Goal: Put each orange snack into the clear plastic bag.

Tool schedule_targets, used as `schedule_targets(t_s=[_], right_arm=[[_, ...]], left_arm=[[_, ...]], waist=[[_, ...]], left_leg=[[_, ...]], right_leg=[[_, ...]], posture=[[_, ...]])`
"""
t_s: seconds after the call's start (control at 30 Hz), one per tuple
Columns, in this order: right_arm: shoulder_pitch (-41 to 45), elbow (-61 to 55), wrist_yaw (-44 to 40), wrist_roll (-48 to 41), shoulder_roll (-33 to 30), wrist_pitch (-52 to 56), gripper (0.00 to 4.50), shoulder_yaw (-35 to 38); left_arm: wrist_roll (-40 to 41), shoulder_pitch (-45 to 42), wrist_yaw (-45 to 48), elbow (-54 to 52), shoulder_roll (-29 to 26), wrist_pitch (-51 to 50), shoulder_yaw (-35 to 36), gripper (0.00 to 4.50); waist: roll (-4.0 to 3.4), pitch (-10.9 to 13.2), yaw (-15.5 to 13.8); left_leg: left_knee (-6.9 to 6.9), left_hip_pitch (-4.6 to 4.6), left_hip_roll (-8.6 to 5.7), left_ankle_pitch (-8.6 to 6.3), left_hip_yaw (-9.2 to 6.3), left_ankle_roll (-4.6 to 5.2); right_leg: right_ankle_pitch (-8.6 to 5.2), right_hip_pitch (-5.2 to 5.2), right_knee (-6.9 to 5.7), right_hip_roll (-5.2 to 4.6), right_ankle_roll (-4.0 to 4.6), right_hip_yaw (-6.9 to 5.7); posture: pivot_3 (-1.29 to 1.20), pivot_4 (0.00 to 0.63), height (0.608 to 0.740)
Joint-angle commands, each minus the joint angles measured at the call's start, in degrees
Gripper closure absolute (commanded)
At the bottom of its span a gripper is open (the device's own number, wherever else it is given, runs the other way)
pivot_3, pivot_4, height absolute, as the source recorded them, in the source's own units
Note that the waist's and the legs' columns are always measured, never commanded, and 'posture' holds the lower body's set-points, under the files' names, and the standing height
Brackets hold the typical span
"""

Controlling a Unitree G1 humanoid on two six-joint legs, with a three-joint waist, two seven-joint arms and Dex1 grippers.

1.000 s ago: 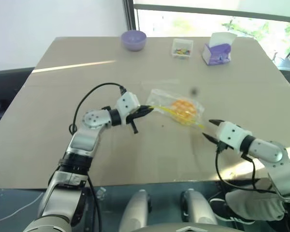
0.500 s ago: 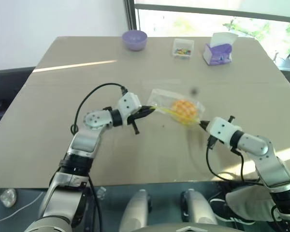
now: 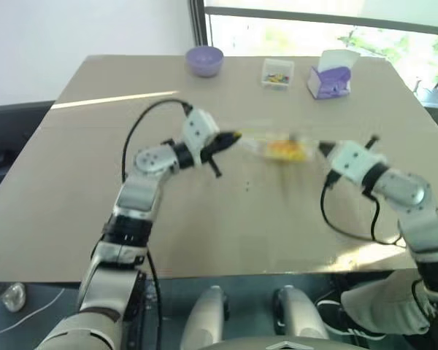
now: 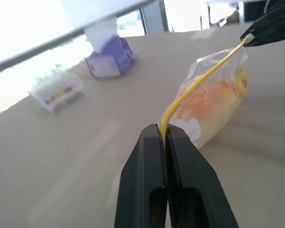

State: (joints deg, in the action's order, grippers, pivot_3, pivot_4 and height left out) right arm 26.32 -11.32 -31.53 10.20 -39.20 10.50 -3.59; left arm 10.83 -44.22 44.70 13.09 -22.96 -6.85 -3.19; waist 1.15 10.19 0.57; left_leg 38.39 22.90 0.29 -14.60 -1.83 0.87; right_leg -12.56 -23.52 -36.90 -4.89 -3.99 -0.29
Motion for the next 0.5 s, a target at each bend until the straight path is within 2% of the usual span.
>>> schedule_targets(t_s=[0.03,0.13,0.27,0.37,0.5], right_arm=[[5.44,3.34,2.43,1.24,-2.35,-2.37,4.44,4.11],[10.26,6.03,2.92,1.15,-2.82,-3.78,4.44,3.89],[12.43,9.77,3.25,1.61,-3.04,-6.32,4.44,3.21],[13.91,17.58,4.93,2.48,-2.26,-10.26,4.44,1.92],[17.95,28.29,9.81,5.51,-2.06,-16.65,4.44,0.17]], left_arm=[[-0.09,-6.47,-6.74,4.84,0.21,3.49,5.46,4.50],[-0.11,-10.68,-8.10,8.52,-0.38,5.61,6.34,4.50],[0.15,-12.53,-6.98,11.00,-1.24,6.26,5.80,4.50],[-2.97,-13.06,-6.57,16.68,-0.58,10.35,3.08,4.50],[-4.67,-16.63,-9.34,24.61,1.55,17.02,3.01,4.50]], waist=[[0.00,0.00,0.11],[0.00,0.00,0.40],[0.00,0.00,0.25],[0.00,0.00,0.13],[0.01,0.02,0.13]], left_leg=[[0.00,-0.01,0.00,0.00,0.00,0.00],[-0.11,-0.01,0.00,0.01,0.03,-0.01],[-0.17,0.04,0.00,0.01,0.04,-0.02],[-0.15,0.05,-0.02,0.00,0.07,-0.01],[-0.08,0.06,-0.05,0.00,0.06,-0.01]], right_leg=[[0.00,0.01,0.00,0.00,0.00,0.00],[0.00,-0.02,0.07,0.00,0.00,0.02],[0.00,-0.05,0.14,-0.01,0.00,0.02],[0.00,-0.04,0.15,-0.04,0.00,0.02],[0.01,-0.04,0.09,-0.04,-0.01,0.02]], posture=[[0.00,0.150,0.737],[0.00,0.150,0.737],[0.00,0.150,0.737],[0.00,0.150,0.737],[0.00,0.150,0.737]])
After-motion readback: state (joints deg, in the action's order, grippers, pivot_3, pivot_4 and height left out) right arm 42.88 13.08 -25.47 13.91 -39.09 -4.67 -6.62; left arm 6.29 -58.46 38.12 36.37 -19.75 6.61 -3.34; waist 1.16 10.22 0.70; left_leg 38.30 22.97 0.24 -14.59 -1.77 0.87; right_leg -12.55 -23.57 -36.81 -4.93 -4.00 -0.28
